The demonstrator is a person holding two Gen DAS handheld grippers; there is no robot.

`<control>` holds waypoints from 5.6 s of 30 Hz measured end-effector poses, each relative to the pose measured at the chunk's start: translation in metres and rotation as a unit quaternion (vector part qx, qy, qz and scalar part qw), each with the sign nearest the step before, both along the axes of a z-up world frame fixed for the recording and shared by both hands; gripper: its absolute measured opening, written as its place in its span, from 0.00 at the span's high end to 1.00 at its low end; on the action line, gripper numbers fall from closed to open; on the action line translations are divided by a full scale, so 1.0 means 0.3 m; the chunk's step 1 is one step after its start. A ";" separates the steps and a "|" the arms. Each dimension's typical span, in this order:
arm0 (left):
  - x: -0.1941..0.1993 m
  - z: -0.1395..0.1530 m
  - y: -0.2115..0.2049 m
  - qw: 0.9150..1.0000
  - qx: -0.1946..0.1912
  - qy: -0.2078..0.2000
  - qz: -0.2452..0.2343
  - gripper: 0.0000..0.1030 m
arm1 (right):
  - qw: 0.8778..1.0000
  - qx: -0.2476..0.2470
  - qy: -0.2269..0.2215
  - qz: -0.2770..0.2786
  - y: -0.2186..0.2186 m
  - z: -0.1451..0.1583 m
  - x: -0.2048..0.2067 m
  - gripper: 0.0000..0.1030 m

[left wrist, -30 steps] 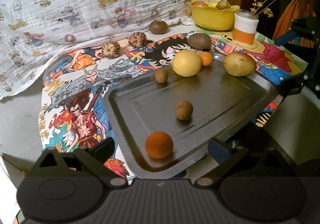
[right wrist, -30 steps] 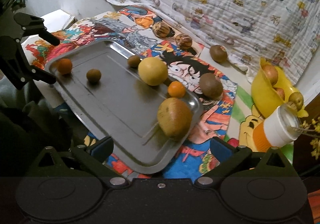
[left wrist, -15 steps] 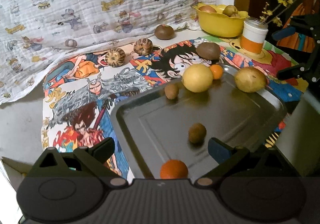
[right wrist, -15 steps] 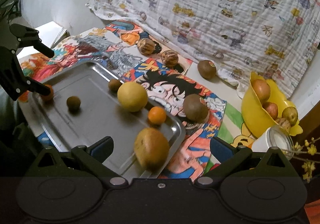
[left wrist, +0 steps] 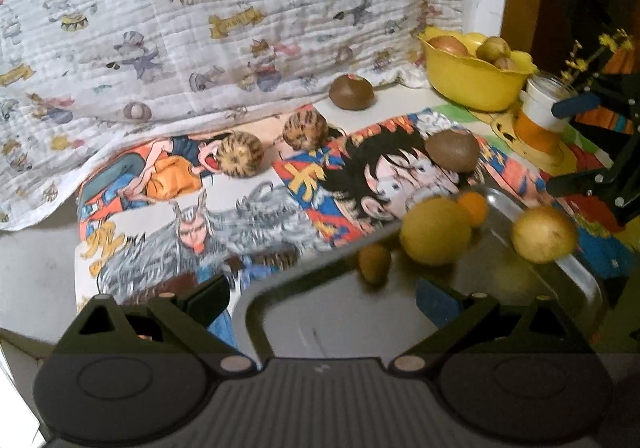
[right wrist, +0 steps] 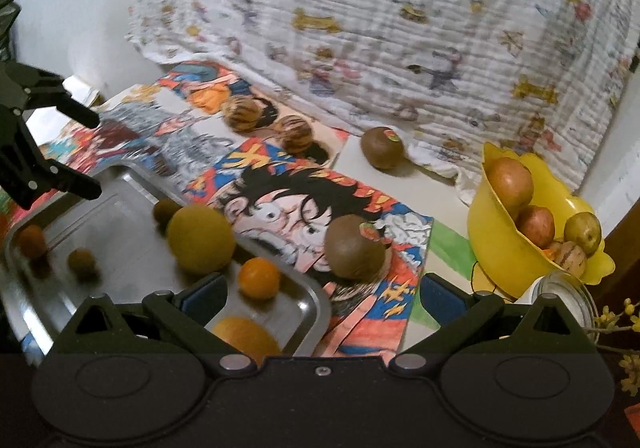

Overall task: Organize fruits
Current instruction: 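Withdraw both grippers from the tray and move toward the kiwis and striped fruits, then grasp a stickered kiwi with the right gripper while the left gripper approaches a striped round fruit, then grasp the striped round fruit with the left gripper while the right gripper holds the kiwi, then lift the striped fruit with the left gripper while the right gripper lifts the kiwi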

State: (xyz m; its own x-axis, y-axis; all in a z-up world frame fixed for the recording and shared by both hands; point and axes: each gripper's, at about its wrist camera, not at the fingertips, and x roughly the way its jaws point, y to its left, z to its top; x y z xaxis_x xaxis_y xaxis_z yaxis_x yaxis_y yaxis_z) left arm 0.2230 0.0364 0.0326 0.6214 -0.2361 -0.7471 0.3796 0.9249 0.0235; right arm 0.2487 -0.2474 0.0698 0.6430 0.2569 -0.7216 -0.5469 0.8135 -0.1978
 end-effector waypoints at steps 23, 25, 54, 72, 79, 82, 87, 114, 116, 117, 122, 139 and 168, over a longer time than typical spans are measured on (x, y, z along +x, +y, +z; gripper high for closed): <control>0.381 -0.051 -0.098 0.997 -0.029 -0.067 -0.012 0.01 | 0.983 0.093 0.046 -0.151 0.036 -0.137 0.287 0.02; 0.398 -0.060 -0.123 0.996 -0.029 -0.076 -0.020 0.01 | 0.981 0.098 0.047 -0.163 0.034 -0.150 0.294 0.04; 0.613 -0.210 -0.260 0.998 -0.015 -0.052 -0.023 0.09 | 0.979 0.062 0.053 -0.185 0.085 -0.230 0.324 0.25; 0.663 -0.249 -0.264 0.998 0.029 -0.060 -0.010 0.19 | 0.978 0.058 0.059 -0.192 0.074 -0.267 0.348 0.36; 0.653 -0.250 -0.283 0.995 0.051 -0.081 -0.015 0.25 | 0.978 0.055 0.053 -0.195 0.073 -0.274 0.350 0.39; 0.653 -0.249 -0.287 0.996 0.047 -0.077 -0.019 0.33 | 0.978 0.054 0.053 -0.194 0.072 -0.275 0.353 0.39; 0.653 -0.252 -0.280 0.997 0.030 -0.073 -0.017 0.42 | 0.979 0.050 0.049 -0.192 0.076 -0.276 0.353 0.39; 0.653 -0.249 -0.234 0.997 -0.037 -0.055 -0.036 0.48 | 0.981 0.059 0.049 -0.178 0.070 -0.279 0.355 0.33; 0.654 -0.250 -0.232 0.997 -0.044 -0.055 -0.034 0.48 | 0.982 0.057 0.049 -0.174 0.072 -0.280 0.356 0.33; 0.654 -0.249 -0.232 0.997 -0.045 -0.055 -0.034 0.48 | 0.982 0.056 0.048 -0.174 0.073 -0.280 0.358 0.33; 0.657 -0.247 -0.238 0.997 -0.043 -0.057 -0.032 0.49 | 0.984 0.048 0.037 -0.169 0.079 -0.283 0.360 0.37; 0.605 -0.244 -0.195 0.995 -0.077 -0.049 -0.037 0.51 | 0.987 0.076 0.018 -0.140 0.056 -0.289 0.339 0.39; 0.736 -0.263 -0.244 0.995 -0.089 -0.039 -0.029 0.42 | 0.989 0.064 0.015 -0.129 0.066 -0.292 0.347 0.38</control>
State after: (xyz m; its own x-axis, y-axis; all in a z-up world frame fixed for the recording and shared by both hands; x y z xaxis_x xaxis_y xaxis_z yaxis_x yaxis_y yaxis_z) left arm 0.4437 -0.0367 -0.0463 0.6568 -0.3973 -0.6409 0.4366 0.8934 -0.1065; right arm 0.3529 -0.2278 -0.0179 0.6782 0.1782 -0.7129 -0.3222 0.9440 -0.0705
